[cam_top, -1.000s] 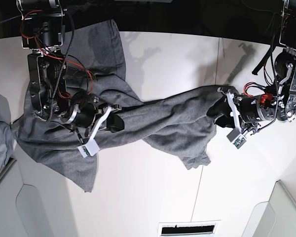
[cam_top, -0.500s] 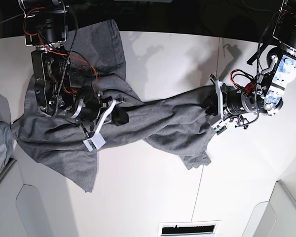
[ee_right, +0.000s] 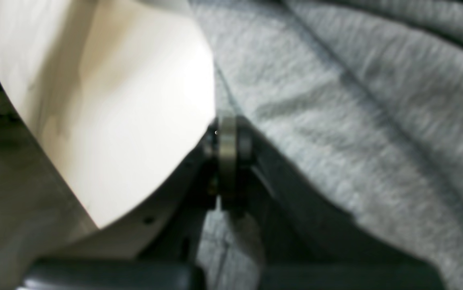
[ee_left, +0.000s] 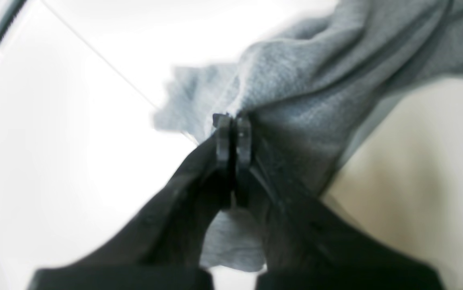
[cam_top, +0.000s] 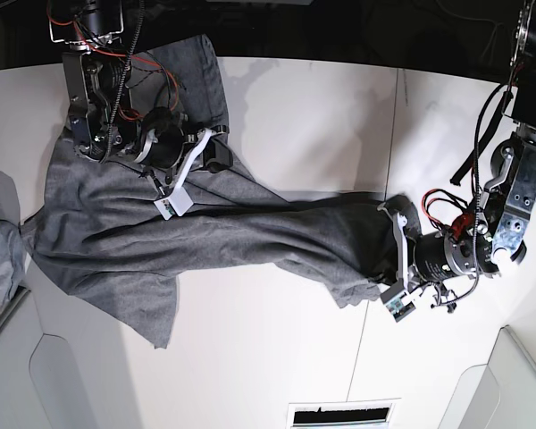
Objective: Layout the t-shirt on the table in an organized manner, then fold the t-shirt properly
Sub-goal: 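Drag the shirt with both grippers, right gripper pulling its end away, then release the shirt with the left gripper and lift it away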
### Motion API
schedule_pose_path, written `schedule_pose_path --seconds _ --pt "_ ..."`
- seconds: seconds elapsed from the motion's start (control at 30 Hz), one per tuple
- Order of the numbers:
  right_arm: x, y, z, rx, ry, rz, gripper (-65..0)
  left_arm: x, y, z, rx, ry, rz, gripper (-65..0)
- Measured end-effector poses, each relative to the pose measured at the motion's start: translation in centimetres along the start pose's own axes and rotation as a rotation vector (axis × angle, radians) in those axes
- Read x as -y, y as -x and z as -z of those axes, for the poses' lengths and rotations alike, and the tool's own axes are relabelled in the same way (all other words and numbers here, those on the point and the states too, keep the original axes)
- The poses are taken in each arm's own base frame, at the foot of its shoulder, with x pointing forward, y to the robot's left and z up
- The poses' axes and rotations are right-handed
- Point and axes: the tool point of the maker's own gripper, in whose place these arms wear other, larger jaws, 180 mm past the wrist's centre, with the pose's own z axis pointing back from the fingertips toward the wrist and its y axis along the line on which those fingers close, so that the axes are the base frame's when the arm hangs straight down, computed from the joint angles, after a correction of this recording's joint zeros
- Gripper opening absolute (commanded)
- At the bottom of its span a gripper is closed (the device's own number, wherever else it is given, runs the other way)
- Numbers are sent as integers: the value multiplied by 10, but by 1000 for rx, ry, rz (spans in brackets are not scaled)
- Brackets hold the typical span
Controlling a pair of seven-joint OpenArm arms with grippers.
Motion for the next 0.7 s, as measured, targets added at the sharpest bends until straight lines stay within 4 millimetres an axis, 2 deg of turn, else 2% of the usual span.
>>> schedule_pose_path --seconds 0.1,0.23,0.33,0.5,0.6,0.7 --pt "0 -2 0 6 -1 -1 -650 -24 -26 -4 43 -47 29 -650" --pt "-1 4 1 -6 -3 4 -650 -41 -55 -8 112 -78 48 -650" --pt "-7 16 3 -34 -15 -1 -650 -51 -56 -5 120 -90 34 -650" --pt "-17 37 7 -68 -32 -7 -650 -66 -62 13 114 -111 -5 -650" --pt "-17 45 3 -70 -42 5 -650 -70 -73 28 140 -99 -53 -650" --pt "-13 51 -3 -82 -44 10 -650 -79 -70 42 117 -115 -66 -650"
